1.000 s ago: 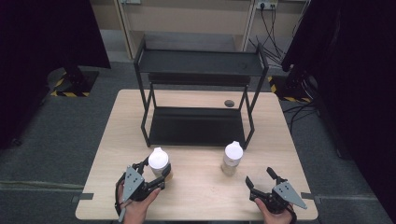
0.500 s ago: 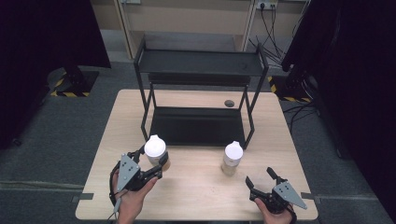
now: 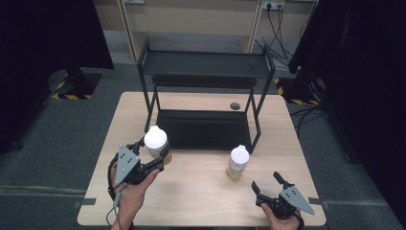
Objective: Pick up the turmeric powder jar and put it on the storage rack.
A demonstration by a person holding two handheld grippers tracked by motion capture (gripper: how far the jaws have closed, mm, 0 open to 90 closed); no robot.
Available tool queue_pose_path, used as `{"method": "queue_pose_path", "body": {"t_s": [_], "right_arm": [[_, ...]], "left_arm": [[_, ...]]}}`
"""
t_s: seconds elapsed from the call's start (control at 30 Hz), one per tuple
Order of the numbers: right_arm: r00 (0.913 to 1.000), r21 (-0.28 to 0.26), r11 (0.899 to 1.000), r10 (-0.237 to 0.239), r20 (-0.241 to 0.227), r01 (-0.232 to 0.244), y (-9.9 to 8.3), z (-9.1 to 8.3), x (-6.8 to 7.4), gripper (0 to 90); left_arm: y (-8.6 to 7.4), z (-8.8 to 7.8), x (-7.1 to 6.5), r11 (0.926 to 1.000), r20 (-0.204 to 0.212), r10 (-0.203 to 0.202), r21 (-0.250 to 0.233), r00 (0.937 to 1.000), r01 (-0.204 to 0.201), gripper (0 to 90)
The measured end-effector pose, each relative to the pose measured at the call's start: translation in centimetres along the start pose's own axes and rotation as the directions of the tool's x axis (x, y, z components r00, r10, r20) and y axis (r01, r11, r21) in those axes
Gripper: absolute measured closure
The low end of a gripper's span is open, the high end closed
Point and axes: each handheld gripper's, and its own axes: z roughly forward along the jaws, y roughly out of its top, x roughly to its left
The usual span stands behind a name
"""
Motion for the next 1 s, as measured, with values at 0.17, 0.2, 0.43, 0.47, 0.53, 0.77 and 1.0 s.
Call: {"method": "queue_pose_path", "body": {"t_s": [0.17,0.2,0.43,0.47,0.53,0.77,1.0], "right_arm": [[1.0000,0.001,1.000,-0.002,-0.001,0.002,0.0,0.0,0.0,8.1],[1.0000,0.002,1.000,-0.002,-0.001,0.002,0.0,0.0,0.0,8.1],[1.0000,0.001,1.000,-0.004,-0.001,0.004,0.0,0.0,0.0,8.1],[1.0000,0.001,1.000,-0.004,0.000,0.004,0.0,0.0,0.0,8.1],[1.0000,0.002,1.000,-0.004,0.000,0.004,0.0,0.0,0.0,8.1],[1.0000,0.003,1.000,-0.008,0.000,0.008,0.1,0.0,0.0,8.1],[1.0000,0.004,1.000,-0.006,-0.001,0.006,0.1,0.0,0.1,8.1]], "left_arm": [[1.0,0.6,0.1,1.0000,-0.009,0.007,0.000,0.9999,-0.007,30.4],[1.1,0.7,0.2,1.0000,-0.011,0.006,-0.002,0.9999,-0.006,30.4],[2.1,1.5,0.4,0.9999,-0.018,-0.001,-0.012,0.9998,0.000,30.4],[2.3,1.6,0.5,0.9999,-0.018,-0.001,-0.015,0.9998,0.001,30.4],[2.6,1.8,0.5,0.9999,-0.019,0.002,-0.015,0.9998,-0.002,30.4],[3.7,2.5,0.7,0.9996,-0.029,-0.002,-0.029,0.9996,0.001,30.4],[4.8,3.3,1.0,0.9993,-0.035,0.001,-0.036,0.9994,-0.002,30.4]]}}
